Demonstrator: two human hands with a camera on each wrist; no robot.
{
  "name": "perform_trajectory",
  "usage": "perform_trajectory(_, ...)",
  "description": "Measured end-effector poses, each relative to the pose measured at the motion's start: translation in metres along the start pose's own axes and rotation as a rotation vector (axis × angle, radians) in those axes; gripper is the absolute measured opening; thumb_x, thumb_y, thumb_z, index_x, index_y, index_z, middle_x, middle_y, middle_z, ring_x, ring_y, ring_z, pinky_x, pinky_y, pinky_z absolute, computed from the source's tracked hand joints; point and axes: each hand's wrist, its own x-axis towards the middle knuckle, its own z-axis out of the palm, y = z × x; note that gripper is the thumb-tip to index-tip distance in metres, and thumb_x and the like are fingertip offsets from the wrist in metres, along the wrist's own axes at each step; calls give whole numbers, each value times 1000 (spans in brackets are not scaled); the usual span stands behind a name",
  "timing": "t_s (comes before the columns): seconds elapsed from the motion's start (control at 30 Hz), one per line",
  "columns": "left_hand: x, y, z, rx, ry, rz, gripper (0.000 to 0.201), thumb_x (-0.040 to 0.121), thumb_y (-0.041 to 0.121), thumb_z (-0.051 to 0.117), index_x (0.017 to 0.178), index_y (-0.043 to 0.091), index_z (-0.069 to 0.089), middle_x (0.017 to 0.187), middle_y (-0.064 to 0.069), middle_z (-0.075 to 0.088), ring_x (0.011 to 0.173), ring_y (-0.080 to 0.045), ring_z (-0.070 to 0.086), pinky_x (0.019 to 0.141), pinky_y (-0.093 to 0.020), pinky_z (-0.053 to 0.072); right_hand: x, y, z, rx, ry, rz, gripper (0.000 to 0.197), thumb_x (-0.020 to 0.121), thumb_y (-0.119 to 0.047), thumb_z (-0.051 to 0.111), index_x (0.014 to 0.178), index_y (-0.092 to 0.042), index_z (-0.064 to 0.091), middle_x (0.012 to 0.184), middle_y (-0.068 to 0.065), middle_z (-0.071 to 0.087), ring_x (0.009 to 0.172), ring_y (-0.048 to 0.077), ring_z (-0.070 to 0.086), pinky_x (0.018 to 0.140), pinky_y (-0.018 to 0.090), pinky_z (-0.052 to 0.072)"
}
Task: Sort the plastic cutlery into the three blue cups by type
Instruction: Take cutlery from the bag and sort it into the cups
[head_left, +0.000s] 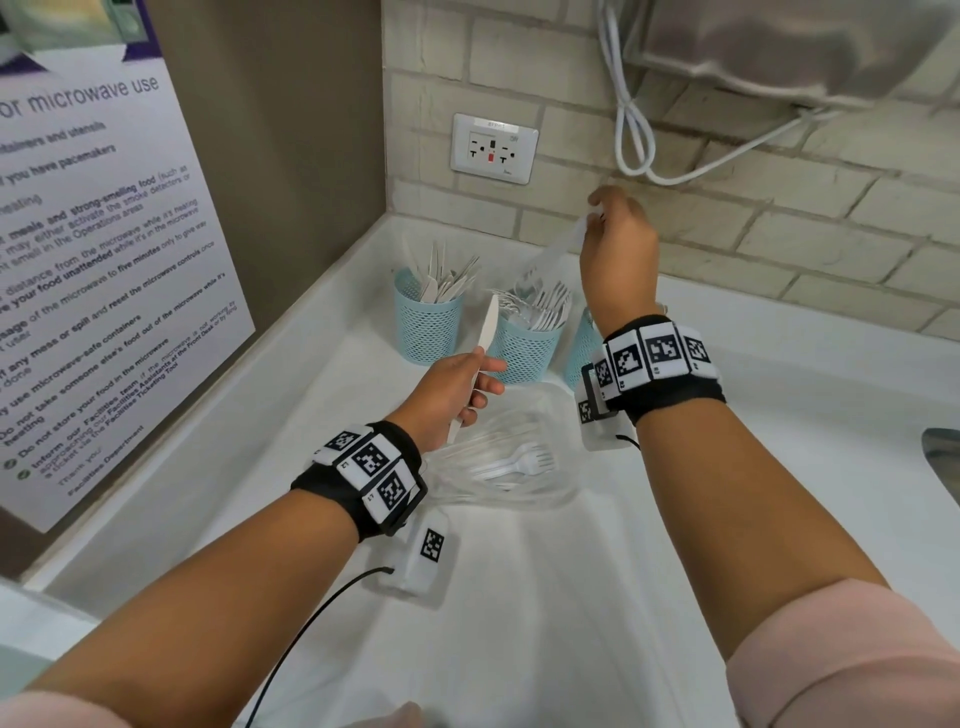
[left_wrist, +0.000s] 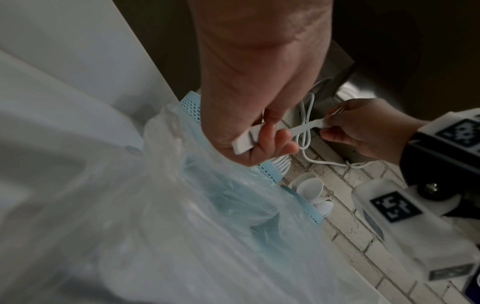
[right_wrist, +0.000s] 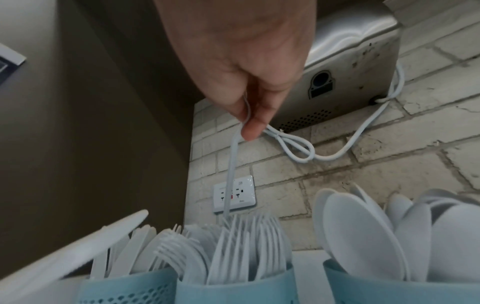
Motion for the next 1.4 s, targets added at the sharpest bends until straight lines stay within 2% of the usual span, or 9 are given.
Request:
perform_trajectory(0.33, 1, 1, -1, 1, 15, -3, 34, 102, 31, 32, 95, 16, 61, 71, -1, 56, 55, -8, 39, 40, -15, 29, -11, -6, 30, -383, -411, -188, 28, 91, -2, 42, 112, -9, 60, 99, 14, 65, 97, 31, 56, 70, 33, 40)
perform_trajectory(0.47, 1, 1, -3, -11, 25, -12, 35, 102, 31, 31, 95, 15, 62, 71, -1, 56, 54, -8, 38, 39, -14, 28, -23, -3, 42, -507, -553, -154, 27, 91, -10, 41, 106, -10, 63, 110, 7, 62, 115, 32, 43, 90, 41, 37)
perform_trajectory(0.67, 1, 1, -5, -88, -28, -15, 38, 103, 31, 28, 102, 11, 60, 71, -2, 54, 55, -8, 36, 40, -15, 25, -19, 0, 36, -457, -774, -65, 36, 99, -28, 30, 127, -18, 51, 138, -3, 43, 136, 32, 20, 105, 49, 22)
perform_trajectory(0.8, 3, -1, -4, -87, -62, 39, 37, 103, 33, 28, 101, 15, 61, 70, 0, 52, 55, -8, 35, 40, -14, 26, -23, -15, 26, -108, -525, -60, 44, 97, -38, 41, 137, -20, 44, 134, 0, 53, 126, 28, 37, 99, 40, 32)
perform_trajectory(0.87, 3, -1, -3, -69, -68, 83, 35, 102, 35, 30, 100, 18, 61, 68, 1, 50, 53, -7, 35, 39, -13, 26, -24, -24, 22, 138, -572, -4, 47, 94, -39, 50, 135, -18, 47, 110, 4, 65, 99, 20, 56, 83, 28, 45)
perform_trajectory(0.97, 4, -3, -2, -56, -64, 136, 34, 101, 38, 35, 98, 19, 63, 61, 5, 45, 48, -4, 35, 41, -14, 27, -23, -31, 21, 203, -759, 40, 40, 90, -29, 61, 127, -15, 55, 73, -2, 56, 59, 8, 55, 51, 7, 40)
perform_trajectory(1.07, 5, -5, -6, -57, -29, 142, 32, 99, 39, 39, 95, 19, 64, 57, 9, 41, 47, -3, 36, 42, -14, 30, -14, -30, 24, 333, -663, 148, 27, 89, -14, 62, 116, -11, 61, 64, -3, 52, 39, -1, 50, 44, 12, 43)
perform_trajectory(1.27, 7, -9, -23, 150, 123, 102, 10, 95, 17, 53, 89, 11, 59, 65, 1, 48, 53, -7, 42, 44, -12, 37, 23, -43, 18, 587, -108, 305, 25, 95, 1, 41, 116, -5, 54, 85, 6, 60, 58, 11, 58, 47, 11, 48)
perform_trajectory(1.4, 6, -11, -22, 544, 5, 141, 8, 89, 10, 56, 84, 12, 62, 77, -1, 62, 67, -12, 58, 66, -19, 52, 21, -61, 38, 559, -31, 193, 27, 96, -2, 37, 114, -5, 56, 87, 11, 62, 65, 21, 62, 61, 26, 55)
